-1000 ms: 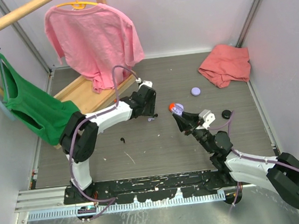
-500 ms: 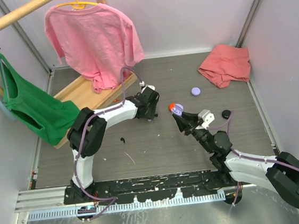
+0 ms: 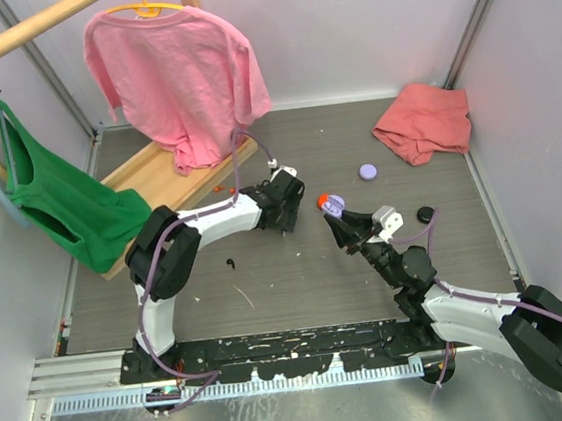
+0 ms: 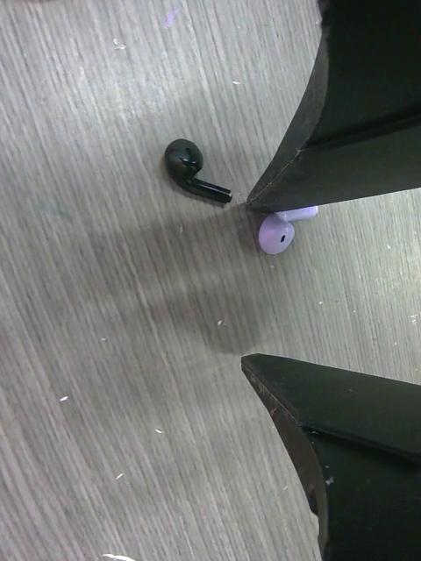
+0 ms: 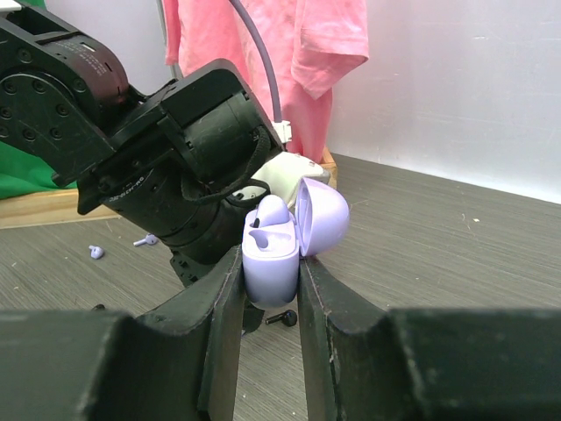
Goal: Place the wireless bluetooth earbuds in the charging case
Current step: Pick up the earbud from the center of the board.
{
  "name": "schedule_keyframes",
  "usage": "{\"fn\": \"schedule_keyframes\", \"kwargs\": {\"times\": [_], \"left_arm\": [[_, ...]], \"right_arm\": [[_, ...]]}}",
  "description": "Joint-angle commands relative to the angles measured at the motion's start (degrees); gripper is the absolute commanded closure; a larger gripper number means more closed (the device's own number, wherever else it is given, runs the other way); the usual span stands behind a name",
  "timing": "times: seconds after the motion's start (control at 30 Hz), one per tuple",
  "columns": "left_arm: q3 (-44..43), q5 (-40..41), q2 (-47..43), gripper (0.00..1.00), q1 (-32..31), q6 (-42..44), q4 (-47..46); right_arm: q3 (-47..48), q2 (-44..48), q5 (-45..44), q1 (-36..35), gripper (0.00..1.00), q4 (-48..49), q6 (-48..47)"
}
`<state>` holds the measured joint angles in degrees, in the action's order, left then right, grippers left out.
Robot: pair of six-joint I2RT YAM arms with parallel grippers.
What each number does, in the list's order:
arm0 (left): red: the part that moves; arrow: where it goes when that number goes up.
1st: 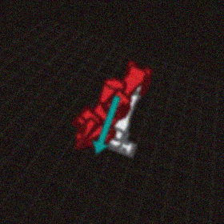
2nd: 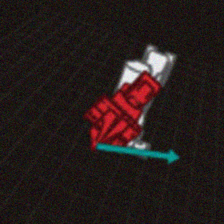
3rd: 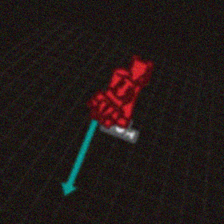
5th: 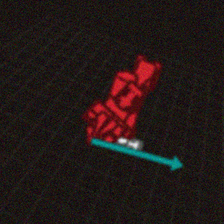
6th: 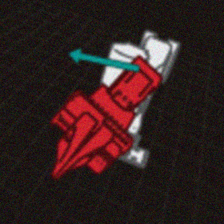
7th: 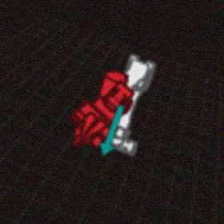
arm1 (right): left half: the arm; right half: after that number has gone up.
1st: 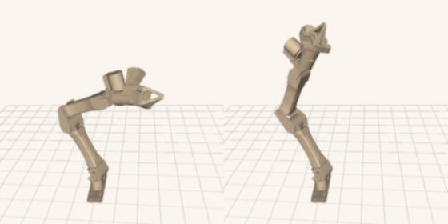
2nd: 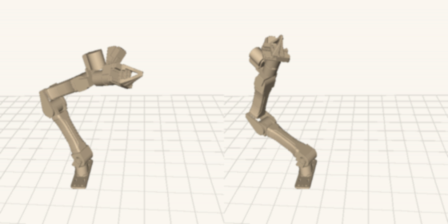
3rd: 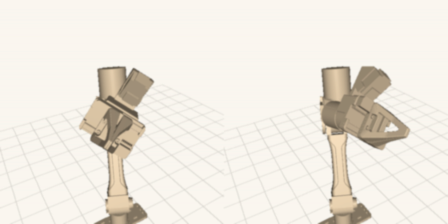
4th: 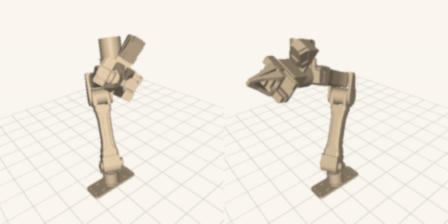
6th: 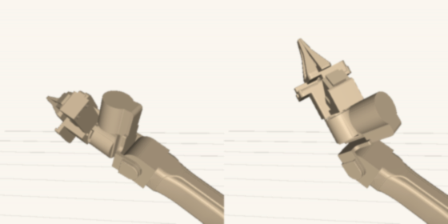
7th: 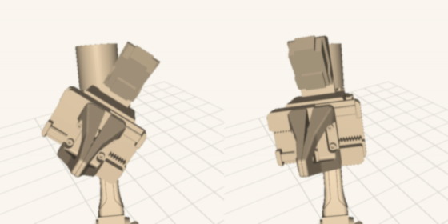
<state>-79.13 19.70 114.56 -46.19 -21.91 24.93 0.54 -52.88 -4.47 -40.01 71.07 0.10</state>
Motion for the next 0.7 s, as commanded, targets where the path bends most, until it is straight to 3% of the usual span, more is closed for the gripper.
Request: {"fn": "schedule_keyframes", "kwargs": {"times": [0.0, 0.5, 0.67], "left_arm": [[1.92, 0.13, -2.9, 0.33, -0.35, -1.17, 2.27], [2.63, -4.67, -7.31, 0.39, -0.39, 0.21, 2.38], [-0.41, -5.73, -6.12, 0.47, -0.35, 2.61, 4.9]], "right_arm": [[-2.29, 0.23, -0.72, -0.24, 0.98, 3.2, -0.54], [-2.13, 0.23, -0.54, -0.24, 0.98, 2.85, -0.54], [-2.12, 0.27, -0.54, -0.22, 0.98, 2.69, -0.63]]}}
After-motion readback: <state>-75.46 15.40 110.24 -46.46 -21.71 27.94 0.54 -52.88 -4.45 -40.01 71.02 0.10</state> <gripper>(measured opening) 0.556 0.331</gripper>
